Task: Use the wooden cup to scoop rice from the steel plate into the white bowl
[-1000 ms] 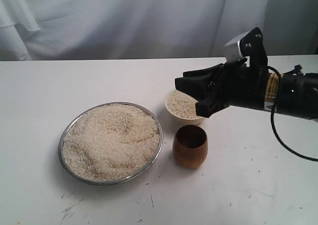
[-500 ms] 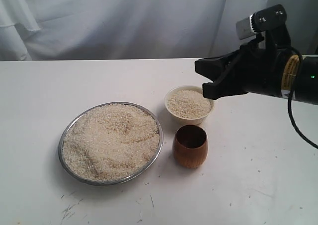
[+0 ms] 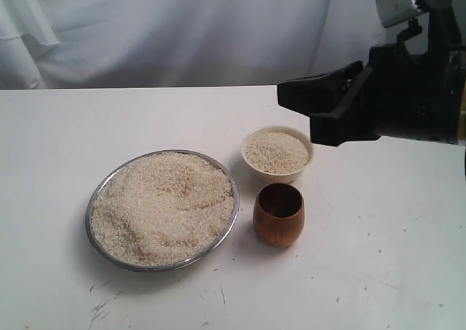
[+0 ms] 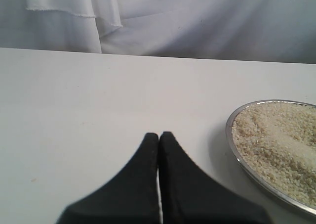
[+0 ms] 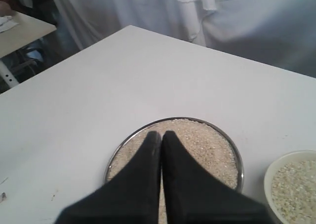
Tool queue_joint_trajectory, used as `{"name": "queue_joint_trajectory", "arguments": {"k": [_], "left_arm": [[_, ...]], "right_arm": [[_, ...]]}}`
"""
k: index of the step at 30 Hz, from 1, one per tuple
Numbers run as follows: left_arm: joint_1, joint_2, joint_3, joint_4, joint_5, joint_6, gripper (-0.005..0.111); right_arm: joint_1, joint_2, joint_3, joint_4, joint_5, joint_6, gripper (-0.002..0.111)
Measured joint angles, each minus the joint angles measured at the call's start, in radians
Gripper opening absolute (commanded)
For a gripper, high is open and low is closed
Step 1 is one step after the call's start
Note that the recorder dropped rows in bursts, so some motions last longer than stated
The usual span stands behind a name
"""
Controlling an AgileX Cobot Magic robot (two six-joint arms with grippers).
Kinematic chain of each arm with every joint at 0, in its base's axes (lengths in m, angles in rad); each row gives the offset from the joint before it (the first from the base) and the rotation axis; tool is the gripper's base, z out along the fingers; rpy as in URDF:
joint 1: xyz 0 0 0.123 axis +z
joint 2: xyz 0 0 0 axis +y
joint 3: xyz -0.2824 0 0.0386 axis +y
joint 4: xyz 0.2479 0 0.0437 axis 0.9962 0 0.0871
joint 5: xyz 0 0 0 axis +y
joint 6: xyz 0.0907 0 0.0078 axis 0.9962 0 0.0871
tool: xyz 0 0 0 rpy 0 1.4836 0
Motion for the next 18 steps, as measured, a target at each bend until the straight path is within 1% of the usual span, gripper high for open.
{"name": "queue_joint_trajectory", "arguments": {"k": [10, 18], "left_arm": [[0.0, 0.0, 0.0, 0.0, 0.0, 0.0, 0.0], [0.0, 0.0, 0.0, 0.0, 0.0, 0.0, 0.0]], "right_arm": [[0.0, -0.012, 0.0, -0.014, -0.018, 0.023, 0.0], [0.0, -0.108, 0.0, -0.023, 0.007, 0.025, 0.0]]}}
